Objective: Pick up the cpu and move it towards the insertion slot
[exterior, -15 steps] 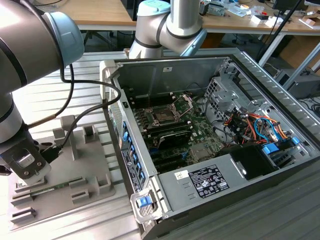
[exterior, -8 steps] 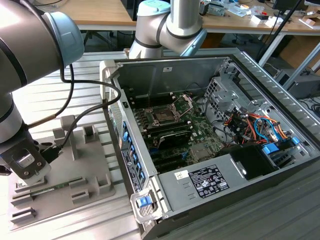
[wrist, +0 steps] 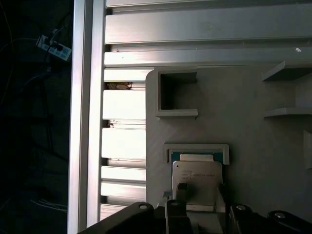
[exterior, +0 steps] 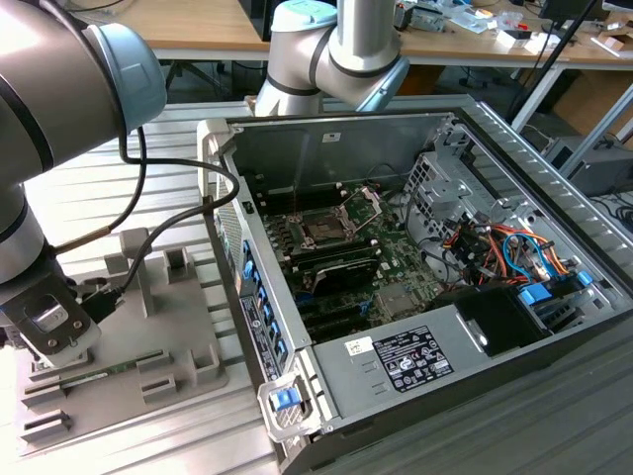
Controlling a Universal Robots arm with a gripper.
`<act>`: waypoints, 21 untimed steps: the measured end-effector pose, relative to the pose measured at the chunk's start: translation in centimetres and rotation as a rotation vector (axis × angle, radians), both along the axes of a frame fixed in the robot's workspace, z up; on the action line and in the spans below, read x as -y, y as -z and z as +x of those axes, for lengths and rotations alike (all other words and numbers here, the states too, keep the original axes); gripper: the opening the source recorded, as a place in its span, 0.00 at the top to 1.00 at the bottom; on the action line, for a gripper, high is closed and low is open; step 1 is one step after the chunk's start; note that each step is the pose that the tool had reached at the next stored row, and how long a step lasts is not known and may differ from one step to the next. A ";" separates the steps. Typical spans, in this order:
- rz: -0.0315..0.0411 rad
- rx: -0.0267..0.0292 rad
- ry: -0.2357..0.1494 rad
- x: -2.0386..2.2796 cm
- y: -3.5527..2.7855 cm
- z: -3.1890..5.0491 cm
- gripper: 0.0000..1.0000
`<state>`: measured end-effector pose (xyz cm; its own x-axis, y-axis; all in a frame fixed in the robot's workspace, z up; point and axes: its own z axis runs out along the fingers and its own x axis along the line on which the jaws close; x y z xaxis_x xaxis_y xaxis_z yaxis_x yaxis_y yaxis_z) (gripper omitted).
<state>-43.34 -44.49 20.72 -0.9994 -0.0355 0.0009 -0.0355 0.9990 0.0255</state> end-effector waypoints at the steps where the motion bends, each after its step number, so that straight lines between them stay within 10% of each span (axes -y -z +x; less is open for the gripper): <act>1: 0.0000 0.0000 0.000 0.00 0.00 0.00 0.58; 7: 0.0000 0.0000 0.000 0.00 0.01 0.00 0.34; 21: 0.0033 0.0000 0.000 -0.32 0.84 -0.01 0.34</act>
